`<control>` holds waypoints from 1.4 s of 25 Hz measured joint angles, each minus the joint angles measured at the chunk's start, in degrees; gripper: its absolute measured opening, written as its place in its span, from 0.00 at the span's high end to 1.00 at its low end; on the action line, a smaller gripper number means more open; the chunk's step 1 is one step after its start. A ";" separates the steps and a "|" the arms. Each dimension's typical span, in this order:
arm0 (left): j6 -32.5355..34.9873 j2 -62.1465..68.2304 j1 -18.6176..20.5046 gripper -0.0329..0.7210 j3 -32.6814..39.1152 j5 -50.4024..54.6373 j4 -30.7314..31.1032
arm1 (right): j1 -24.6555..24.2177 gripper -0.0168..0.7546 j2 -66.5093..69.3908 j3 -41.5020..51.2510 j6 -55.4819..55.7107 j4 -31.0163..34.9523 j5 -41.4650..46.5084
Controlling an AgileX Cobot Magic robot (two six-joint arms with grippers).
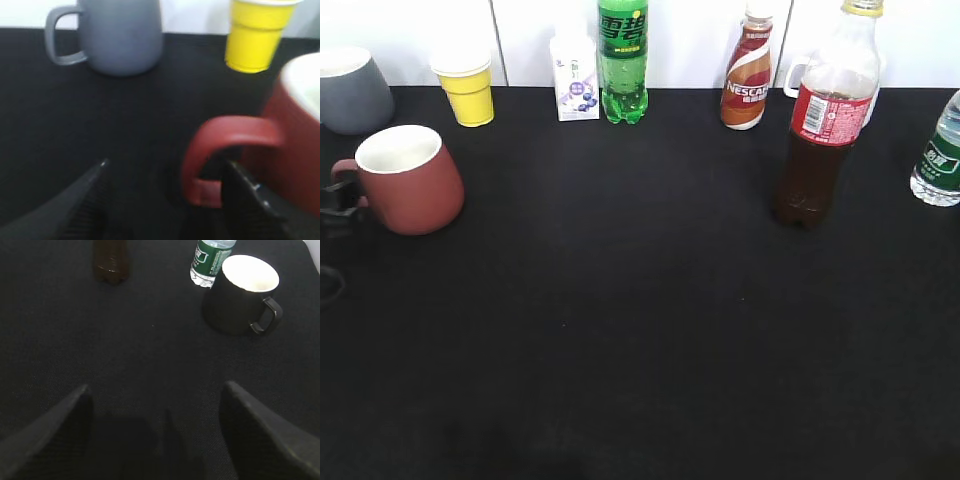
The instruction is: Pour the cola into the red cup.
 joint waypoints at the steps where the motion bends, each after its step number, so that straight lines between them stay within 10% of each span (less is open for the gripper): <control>1: 0.00 1.04 0.84 0.27 -0.97 0.33 1.67 | 0.00 0.21 0.00 0.00 0.00 0.00 0.00; 5: -0.05 6.84 4.51 0.35 -7.89 -0.90 10.47 | 0.00 0.21 0.00 0.00 0.00 0.00 0.00; 10: 0.26 12.79 6.35 0.83 -13.08 -6.94 22.84 | 0.00 0.21 0.00 0.00 0.00 0.00 0.00; 20: -10.41 -4.97 2.24 0.86 -11.85 -5.77 43.26 | 0.00 0.21 0.00 0.00 0.00 0.00 0.00; 27: -10.83 -8.75 -14.83 0.86 -11.85 -2.16 44.91 | 0.00 0.21 0.00 0.00 0.00 0.00 0.00; 35: -10.85 -8.75 -16.31 0.86 -11.85 -0.64 45.08 | 0.00 0.21 1.18 -0.20 0.84 -0.37 -0.06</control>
